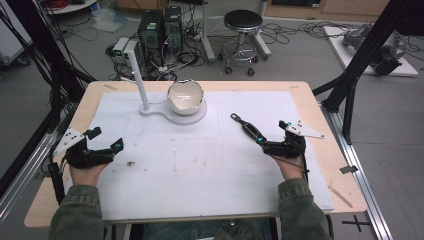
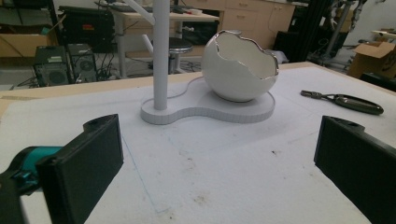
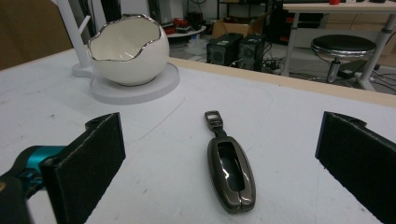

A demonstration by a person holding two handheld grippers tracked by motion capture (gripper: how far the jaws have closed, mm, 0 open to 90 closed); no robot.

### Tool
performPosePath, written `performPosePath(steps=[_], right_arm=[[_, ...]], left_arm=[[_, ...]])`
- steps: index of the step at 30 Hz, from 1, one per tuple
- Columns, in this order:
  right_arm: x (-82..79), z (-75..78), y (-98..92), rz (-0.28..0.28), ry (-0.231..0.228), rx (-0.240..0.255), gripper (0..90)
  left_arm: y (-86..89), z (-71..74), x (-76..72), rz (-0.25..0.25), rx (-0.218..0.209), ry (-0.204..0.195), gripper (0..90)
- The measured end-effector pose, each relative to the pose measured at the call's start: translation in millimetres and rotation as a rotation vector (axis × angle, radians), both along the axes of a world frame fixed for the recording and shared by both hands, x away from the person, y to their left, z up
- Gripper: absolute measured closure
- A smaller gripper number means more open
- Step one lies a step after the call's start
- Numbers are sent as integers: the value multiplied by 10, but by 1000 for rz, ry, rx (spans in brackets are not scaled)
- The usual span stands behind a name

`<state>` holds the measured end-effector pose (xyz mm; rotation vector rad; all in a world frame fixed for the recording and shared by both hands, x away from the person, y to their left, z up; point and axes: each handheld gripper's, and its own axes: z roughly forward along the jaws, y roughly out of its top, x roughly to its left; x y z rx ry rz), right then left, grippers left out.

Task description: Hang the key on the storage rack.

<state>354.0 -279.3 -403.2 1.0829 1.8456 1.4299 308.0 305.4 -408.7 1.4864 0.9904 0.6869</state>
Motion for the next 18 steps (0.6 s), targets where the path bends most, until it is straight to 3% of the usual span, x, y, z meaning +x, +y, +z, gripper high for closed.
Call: performPosePath(steps=[10, 16, 18], right_arm=[[134, 65, 52, 19, 51, -27, 4], [192, 102, 78, 30, 100, -8, 4], [223, 146, 114, 42, 100, -30, 4]], left_arm=[[-8, 1, 0, 1, 3, -1, 17], [-4, -2, 5, -1, 3, 1, 17], [-4, -2, 5, -1, 1, 1, 17]])
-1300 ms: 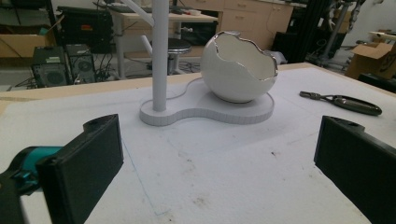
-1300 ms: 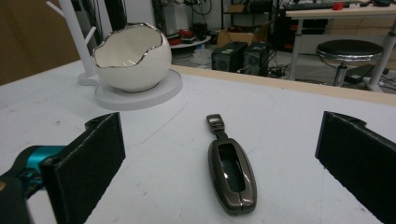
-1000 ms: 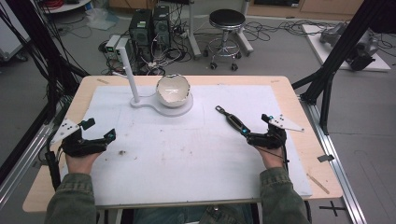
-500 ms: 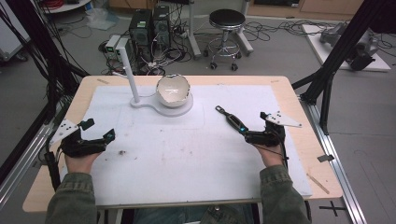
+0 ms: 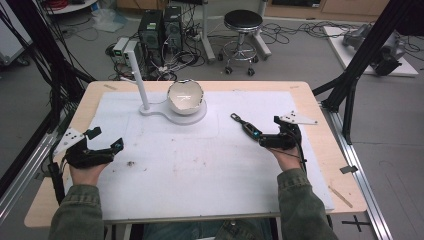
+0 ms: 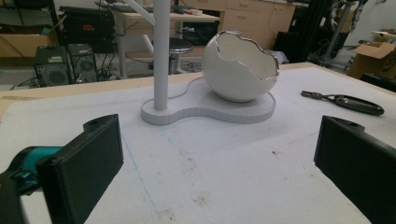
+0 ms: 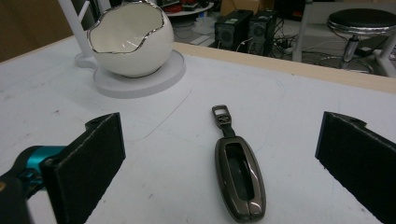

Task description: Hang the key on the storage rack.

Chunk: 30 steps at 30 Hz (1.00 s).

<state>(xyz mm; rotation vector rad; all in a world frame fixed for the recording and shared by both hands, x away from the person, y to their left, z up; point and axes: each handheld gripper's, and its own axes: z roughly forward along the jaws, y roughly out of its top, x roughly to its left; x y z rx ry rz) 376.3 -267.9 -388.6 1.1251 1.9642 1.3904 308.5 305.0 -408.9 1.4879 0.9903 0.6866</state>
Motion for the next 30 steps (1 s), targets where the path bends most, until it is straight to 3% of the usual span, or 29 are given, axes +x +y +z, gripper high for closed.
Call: performPosePath(steps=[7, 12, 16, 30], right_arm=[[89, 67, 78, 25, 13, -43, 4], [197, 77, 162, 71, 65, -58, 4], [246, 95, 194, 80, 78, -75, 4], [500, 110, 410, 130, 164, -188, 5]], left_arm=[[2, 1, -1, 0, -1, 1, 17], [3, 3, -4, 1, -6, 0, 17], [5, 4, -7, 6, -7, -1, 17], [22, 1, -6, 6, -22, 0, 17]])
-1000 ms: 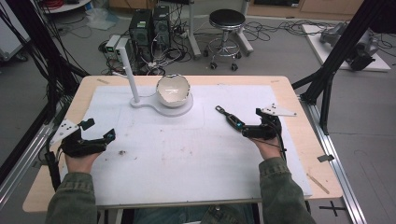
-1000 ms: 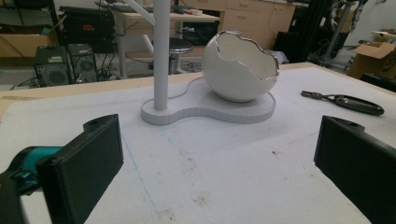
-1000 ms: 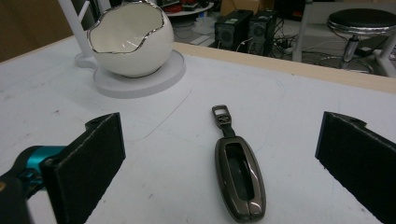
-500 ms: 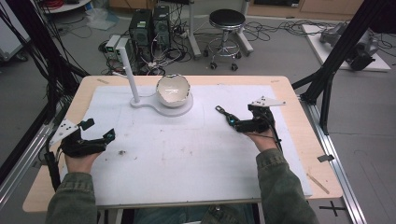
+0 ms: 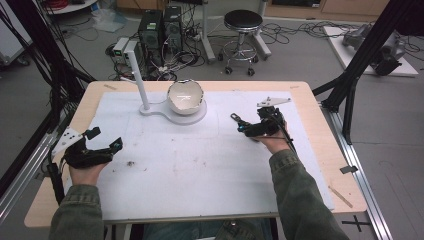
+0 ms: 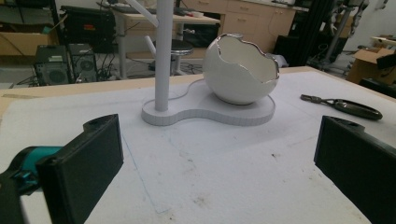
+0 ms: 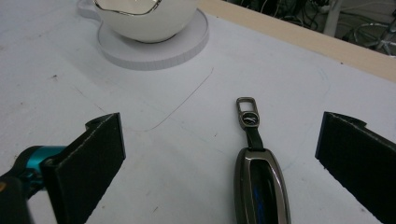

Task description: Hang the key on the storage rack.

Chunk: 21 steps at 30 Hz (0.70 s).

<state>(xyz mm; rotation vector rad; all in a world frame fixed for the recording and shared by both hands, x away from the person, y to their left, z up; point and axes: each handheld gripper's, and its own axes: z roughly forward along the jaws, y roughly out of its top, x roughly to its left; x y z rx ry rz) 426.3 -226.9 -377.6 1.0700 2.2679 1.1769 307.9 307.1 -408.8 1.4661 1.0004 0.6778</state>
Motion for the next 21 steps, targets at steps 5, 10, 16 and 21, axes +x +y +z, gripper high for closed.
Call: performPosePath(steps=[5, 10, 16, 21], right_arm=[[104, -8, 38, 2, 28, -21, 5], [232, -38, 75, 24, 87, -71, 5], [327, -65, 131, 44, 121, -106, 5], [404, -47, 191, 51, 133, -140, 5]], left_arm=[[3, -2, -1, 0, -1, -1, 17], [1, -4, 2, -1, -2, 1, 17], [5, -3, 0, 0, -1, 1, 17], [7, -5, 1, -1, -3, 1, 17]])
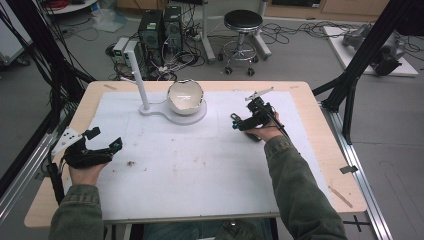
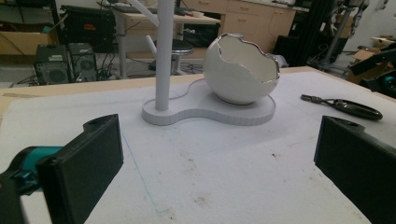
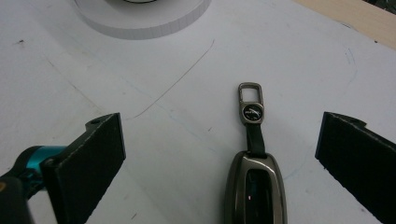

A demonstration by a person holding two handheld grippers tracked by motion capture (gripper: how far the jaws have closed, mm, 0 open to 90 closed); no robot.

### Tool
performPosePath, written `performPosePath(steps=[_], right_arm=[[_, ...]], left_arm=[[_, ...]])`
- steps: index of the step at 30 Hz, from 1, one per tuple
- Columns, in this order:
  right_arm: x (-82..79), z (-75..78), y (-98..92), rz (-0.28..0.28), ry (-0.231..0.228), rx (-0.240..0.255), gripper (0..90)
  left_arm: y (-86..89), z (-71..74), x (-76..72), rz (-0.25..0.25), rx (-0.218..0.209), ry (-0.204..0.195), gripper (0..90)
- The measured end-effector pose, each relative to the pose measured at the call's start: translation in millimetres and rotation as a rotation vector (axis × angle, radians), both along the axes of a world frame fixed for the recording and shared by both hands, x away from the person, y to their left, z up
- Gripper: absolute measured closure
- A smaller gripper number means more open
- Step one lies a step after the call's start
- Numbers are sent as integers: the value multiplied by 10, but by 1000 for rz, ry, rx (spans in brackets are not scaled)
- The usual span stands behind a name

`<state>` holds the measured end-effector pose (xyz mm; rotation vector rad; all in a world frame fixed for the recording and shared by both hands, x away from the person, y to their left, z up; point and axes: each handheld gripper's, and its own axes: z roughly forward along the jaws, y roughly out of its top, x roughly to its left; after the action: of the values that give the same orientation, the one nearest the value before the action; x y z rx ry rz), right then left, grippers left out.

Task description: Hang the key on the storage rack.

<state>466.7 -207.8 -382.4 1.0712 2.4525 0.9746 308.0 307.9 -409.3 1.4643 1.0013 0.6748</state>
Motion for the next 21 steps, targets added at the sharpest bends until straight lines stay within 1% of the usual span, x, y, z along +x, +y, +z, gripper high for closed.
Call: performPosePath(steps=[3, 5, 6, 7, 8, 10, 11, 12, 13, 14, 15, 17, 18, 20, 21], right_arm=[[64, 16, 25, 10, 14, 3, 5], [119, 14, 39, 9, 24, -6, 5], [148, 12, 48, 9, 38, -12, 5], [210, 1, 72, 19, 57, -34, 5], [210, 1, 72, 19, 57, -34, 5], [283, -38, 105, 27, 86, -59, 5], [283, -38, 105, 27, 86, -59, 5], [310, -66, 108, 31, 103, -67, 5], [337, -98, 113, 36, 111, -85, 5], [382, -151, 121, 30, 137, -130, 5], [382, -151, 121, 30, 137, -130, 5], [419, -181, 131, 28, 154, -151, 6], [438, -188, 134, 31, 153, -158, 6], [486, -222, 137, 23, 166, -156, 41], [486, -222, 137, 23, 166, -156, 41]], left_arm=[[-2, -2, 3, -2, -2, 1, 17], [-1, -3, 5, -1, -2, 0, 17], [-1, -3, 6, 0, -2, 0, 17], [-1, -3, 6, 0, -2, 0, 17], [0, -4, 8, -1, -2, 1, 17], [2, -5, 9, 0, -1, 1, 17], [3, -5, 10, 0, -2, 1, 17], [3, -6, 11, 1, -2, 1, 17], [6, -7, 12, 0, 1, 2, 17], [5, -7, 13, 1, 1, 2, 17], [5, -7, 12, 2, 0, 2, 17], [3, -7, 11, 0, 0, 1, 17], [4, -8, 13, 1, 2, 2, 17], [2, -10, 18, 2, -2, 2, 17], [2, -11, 19, 2, -3, 1, 17]])
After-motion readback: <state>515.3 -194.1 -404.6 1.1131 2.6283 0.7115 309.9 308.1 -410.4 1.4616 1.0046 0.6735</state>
